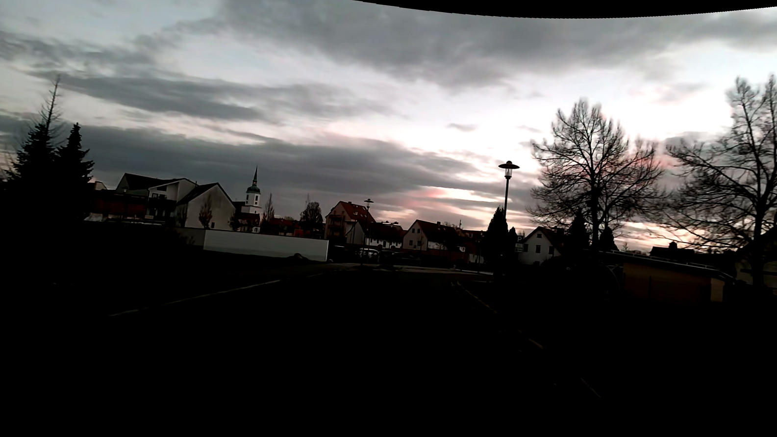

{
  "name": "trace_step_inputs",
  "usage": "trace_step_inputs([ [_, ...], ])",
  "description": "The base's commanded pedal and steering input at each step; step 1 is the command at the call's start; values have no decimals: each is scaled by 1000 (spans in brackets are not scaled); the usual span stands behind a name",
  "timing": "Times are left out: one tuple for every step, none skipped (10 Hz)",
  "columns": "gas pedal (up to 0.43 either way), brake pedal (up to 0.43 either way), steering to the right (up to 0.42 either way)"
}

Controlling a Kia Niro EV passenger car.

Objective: Follow the waypoints while adhering to traffic rules and regulations

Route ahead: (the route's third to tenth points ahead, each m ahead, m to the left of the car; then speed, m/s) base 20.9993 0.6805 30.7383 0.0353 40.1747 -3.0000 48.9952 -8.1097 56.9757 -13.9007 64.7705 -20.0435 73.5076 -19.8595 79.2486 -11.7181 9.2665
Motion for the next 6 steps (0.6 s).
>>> trace_step_inputs([
  [0, 0, -3],
  [0, 0, -3],
  [0, 0, -3],
  [0, 0, -2],
  [0, 0, -2],
  [0, 0, -1],
])
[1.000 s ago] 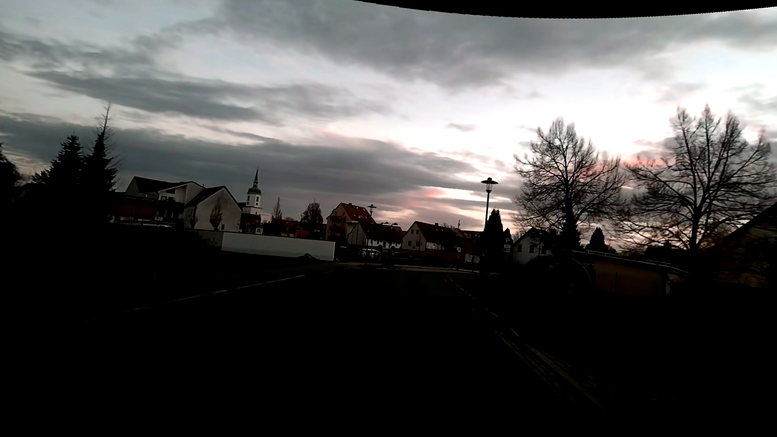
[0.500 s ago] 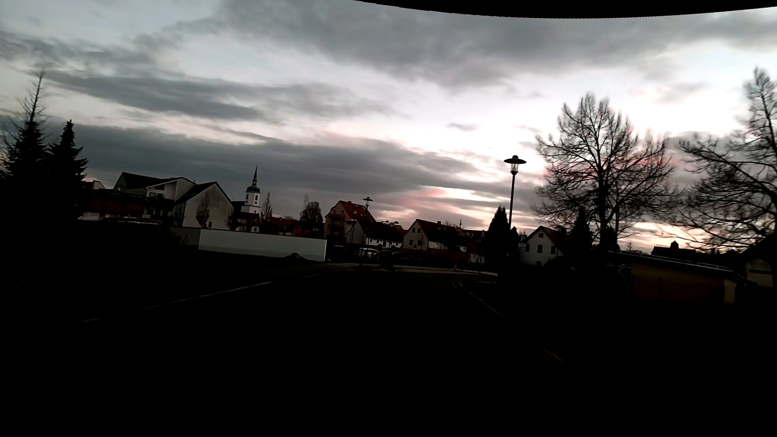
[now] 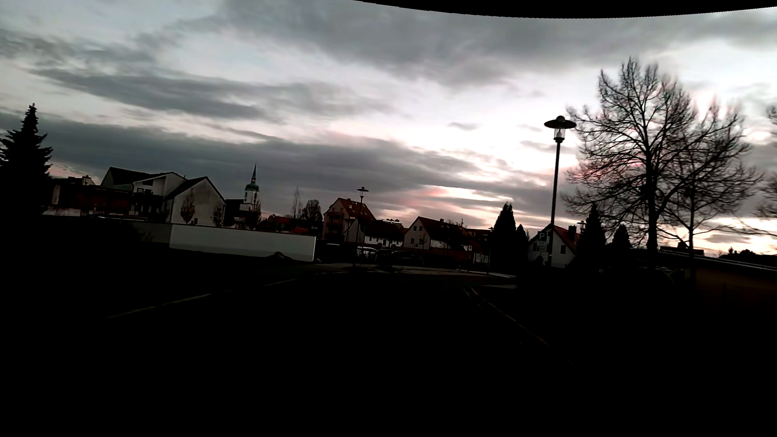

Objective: Follow the waypoints while adhering to traffic rules and regulations

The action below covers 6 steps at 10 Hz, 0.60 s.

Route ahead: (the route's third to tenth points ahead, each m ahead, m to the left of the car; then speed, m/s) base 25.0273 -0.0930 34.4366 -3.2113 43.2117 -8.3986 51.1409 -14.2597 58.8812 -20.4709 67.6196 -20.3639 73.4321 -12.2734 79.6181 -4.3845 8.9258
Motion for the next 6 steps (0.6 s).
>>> trace_step_inputs([
  [0, 0, 0],
  [0, 0, 2],
  [0, 6, 4],
  [0, 6, 7],
  [0, 6, 10],
  [0, 6, 12],
])
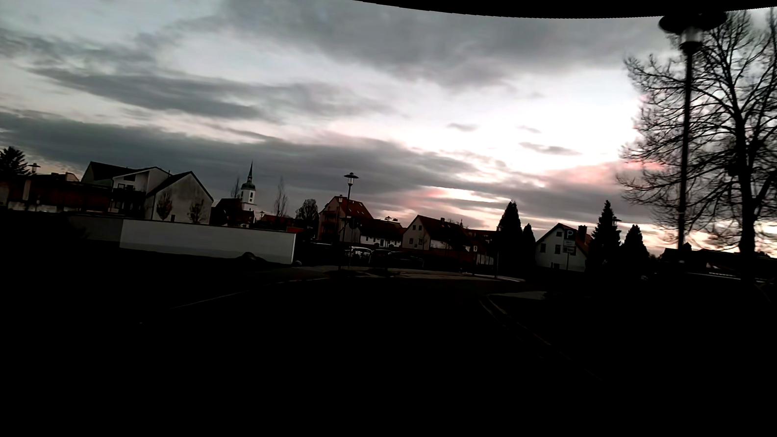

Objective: Follow the waypoints while adhering to traffic rules and regulations

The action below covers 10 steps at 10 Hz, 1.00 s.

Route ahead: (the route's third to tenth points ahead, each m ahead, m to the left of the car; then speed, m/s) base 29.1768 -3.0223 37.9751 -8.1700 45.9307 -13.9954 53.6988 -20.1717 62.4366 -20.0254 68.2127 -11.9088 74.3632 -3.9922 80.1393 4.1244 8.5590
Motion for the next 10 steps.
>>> trace_step_inputs([
  [0, 6, 15],
  [0, 0, 17],
  [0, 0, 19],
  [0, 0, 20],
  [0, 0, 22],
  [0, 0, 24],
  [0, 0, 28],
  [0, 0, 33],
  [0, 0, 40],
  [0, 0, 46],
])
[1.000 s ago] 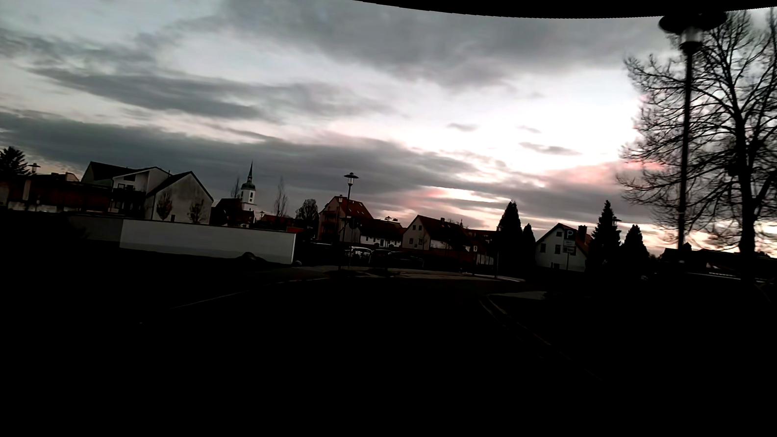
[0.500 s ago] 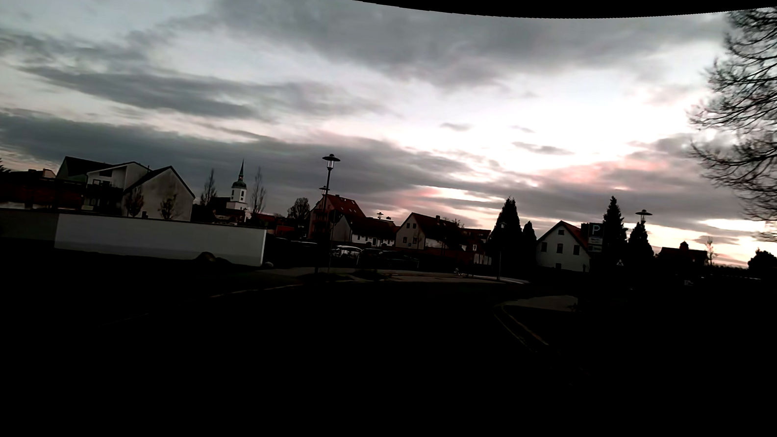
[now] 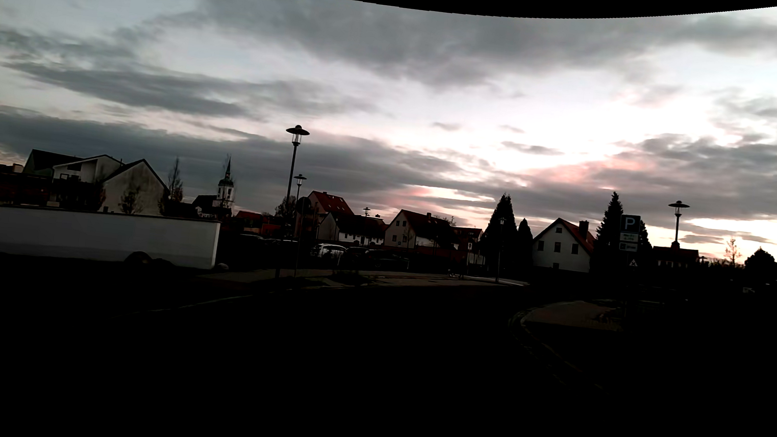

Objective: Follow the waypoints while adhering to traffic rules and regulations

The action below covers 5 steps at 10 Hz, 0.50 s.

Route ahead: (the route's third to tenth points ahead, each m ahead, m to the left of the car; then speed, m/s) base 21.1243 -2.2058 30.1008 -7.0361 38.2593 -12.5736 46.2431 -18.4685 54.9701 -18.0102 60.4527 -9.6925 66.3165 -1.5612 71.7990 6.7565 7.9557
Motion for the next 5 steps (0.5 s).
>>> trace_step_inputs([
  [0, 0, 50],
  [0, 0, 56],
  [0, 0, 61],
  [0, 0, 64],
  [0, 0, 67],
])
